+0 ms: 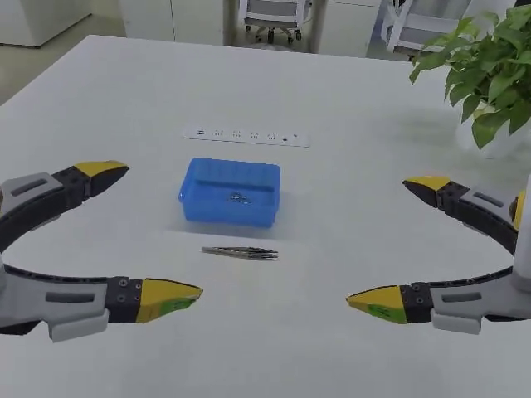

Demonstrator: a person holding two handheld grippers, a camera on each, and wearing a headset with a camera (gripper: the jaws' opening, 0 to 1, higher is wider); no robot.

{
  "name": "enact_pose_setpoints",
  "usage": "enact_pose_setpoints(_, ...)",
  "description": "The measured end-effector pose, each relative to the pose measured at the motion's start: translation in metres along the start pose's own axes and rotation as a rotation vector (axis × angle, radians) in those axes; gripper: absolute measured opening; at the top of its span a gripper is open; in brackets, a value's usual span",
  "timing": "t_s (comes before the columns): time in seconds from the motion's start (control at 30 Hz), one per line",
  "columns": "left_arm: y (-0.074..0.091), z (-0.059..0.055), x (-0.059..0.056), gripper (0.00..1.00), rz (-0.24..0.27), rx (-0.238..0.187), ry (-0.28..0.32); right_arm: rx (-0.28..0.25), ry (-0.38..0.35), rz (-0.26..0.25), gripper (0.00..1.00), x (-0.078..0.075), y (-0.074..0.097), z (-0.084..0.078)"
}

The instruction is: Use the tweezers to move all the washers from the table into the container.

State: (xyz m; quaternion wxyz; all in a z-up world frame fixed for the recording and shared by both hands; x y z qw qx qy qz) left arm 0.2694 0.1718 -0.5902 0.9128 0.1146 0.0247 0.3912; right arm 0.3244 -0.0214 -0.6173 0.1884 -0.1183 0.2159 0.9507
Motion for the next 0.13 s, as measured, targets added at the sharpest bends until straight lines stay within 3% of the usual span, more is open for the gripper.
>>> enact_pose_setpoints(0.13, -0.0003, -0.0013, -0.0026, 1.0, 0.006, 0.006, 0.012, 0.004, -0.008, -0.001, 1.0, -0.0008, 0.0031, -0.0028)
Point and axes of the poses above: the centre of the closed fingertips' face, and the gripper's own axes: y roughly backward along the fingers, x roughly to its left, z roughly out of its top, the point moved 1 cm from there along y, roughly backward along the fingers, and after that the axes turned 6 degrees about y, right-handed, at the moved point
